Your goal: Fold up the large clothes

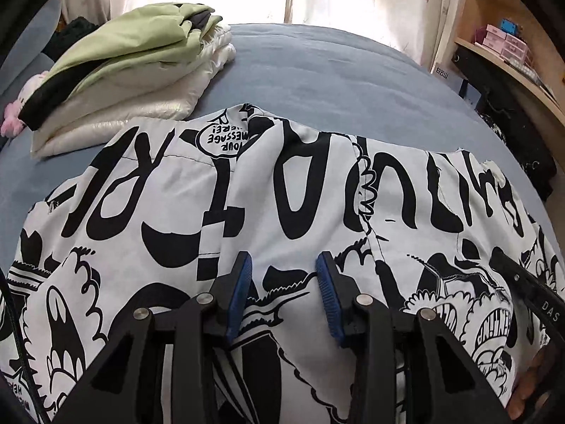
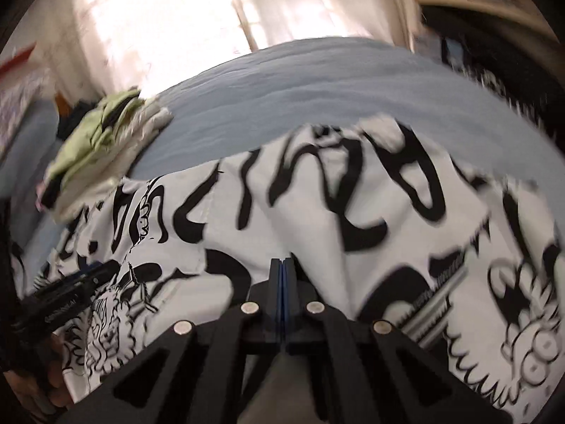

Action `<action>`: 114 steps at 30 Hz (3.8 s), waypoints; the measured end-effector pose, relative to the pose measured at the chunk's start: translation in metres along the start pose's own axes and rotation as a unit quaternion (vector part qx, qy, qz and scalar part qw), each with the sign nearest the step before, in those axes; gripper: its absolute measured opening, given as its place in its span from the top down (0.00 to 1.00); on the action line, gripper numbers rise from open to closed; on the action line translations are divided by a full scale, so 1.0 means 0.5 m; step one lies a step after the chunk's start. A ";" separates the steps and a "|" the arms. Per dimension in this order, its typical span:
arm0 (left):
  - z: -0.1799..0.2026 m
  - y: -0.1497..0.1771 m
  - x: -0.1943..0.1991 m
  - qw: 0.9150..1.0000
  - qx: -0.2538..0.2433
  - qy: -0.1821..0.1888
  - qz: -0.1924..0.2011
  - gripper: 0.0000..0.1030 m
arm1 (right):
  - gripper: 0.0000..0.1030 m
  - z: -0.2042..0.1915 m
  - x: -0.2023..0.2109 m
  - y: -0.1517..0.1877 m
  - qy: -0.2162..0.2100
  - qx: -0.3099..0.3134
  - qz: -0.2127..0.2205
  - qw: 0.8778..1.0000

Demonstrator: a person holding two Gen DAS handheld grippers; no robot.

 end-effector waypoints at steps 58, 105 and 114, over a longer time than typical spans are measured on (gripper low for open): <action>-0.083 0.232 0.368 0.996 0.077 0.050 0.014 0.59 | 0.69 -0.235 0.303 0.147 0.020 0.089 0.014 0.996; -0.253 0.122 0.083 0.954 0.255 0.156 0.035 0.66 | 0.84 -0.266 0.103 0.009 0.036 0.106 0.048 0.993; -0.265 0.143 0.091 0.957 0.248 0.142 0.056 0.74 | 0.92 -0.243 -0.041 0.093 0.050 0.112 -0.011 0.992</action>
Point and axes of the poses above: each gripper's, at about its wrist camera, not at the fingertips, and x roughly against the way its jaws point, z to its right, y to its underside, the point moved 10 cm from there along -x, roughly the way its jaws point, and after that the axes turned 7 degrees about -z, right-handed, at the moved point
